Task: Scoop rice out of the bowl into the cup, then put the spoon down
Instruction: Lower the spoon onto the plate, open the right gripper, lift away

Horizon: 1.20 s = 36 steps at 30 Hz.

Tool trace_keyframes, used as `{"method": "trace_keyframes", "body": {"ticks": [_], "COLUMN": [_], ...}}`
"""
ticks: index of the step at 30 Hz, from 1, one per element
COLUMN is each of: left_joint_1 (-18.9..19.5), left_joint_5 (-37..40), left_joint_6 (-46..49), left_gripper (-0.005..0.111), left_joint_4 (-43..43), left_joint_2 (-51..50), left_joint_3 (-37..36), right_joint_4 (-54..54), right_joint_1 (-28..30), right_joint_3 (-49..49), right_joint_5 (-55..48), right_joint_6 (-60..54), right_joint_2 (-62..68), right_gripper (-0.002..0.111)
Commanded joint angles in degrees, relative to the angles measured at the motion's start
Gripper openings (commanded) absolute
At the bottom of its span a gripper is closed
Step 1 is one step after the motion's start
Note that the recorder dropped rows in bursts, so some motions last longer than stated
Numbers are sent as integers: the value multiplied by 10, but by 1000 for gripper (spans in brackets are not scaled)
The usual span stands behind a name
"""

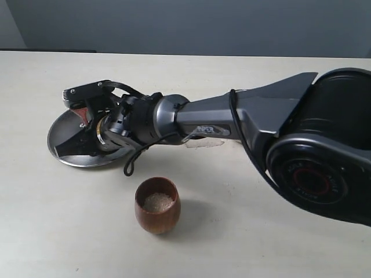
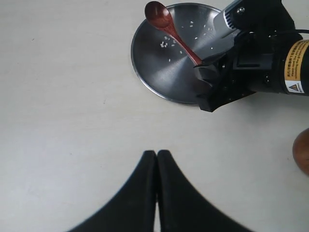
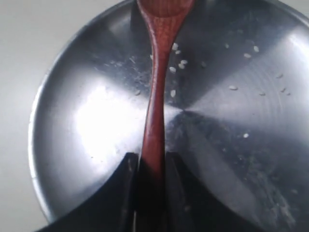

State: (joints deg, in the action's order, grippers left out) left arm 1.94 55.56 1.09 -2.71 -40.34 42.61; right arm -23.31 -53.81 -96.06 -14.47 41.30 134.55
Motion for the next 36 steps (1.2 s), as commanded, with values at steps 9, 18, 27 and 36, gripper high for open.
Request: {"method": "trace_keyframes", "body": {"ticks": [9,18,27,36], "left_joint_1": [2,2,2,2], "left_joint_5": [-3,-3,-3,-3], "left_joint_6": [0,0,0,1], "left_gripper": [0,0,0,0], "left_joint_4": [-1,0,0,0], "left_joint_2": [0,0,0,0], "left_joint_3": [3,3,3,3], "right_joint_4": [-51,-44,-81,-122], "right_joint_1": [2,2,1,1], "right_joint_3": [-32,-32,-32,-32], "right_joint_5": [-108,-118,-105,-248], "right_joint_6": [-8,-15,-15,-54], "right_joint_2": [4,4,-45,-142], "right_gripper": [-1,35,45,37]}}
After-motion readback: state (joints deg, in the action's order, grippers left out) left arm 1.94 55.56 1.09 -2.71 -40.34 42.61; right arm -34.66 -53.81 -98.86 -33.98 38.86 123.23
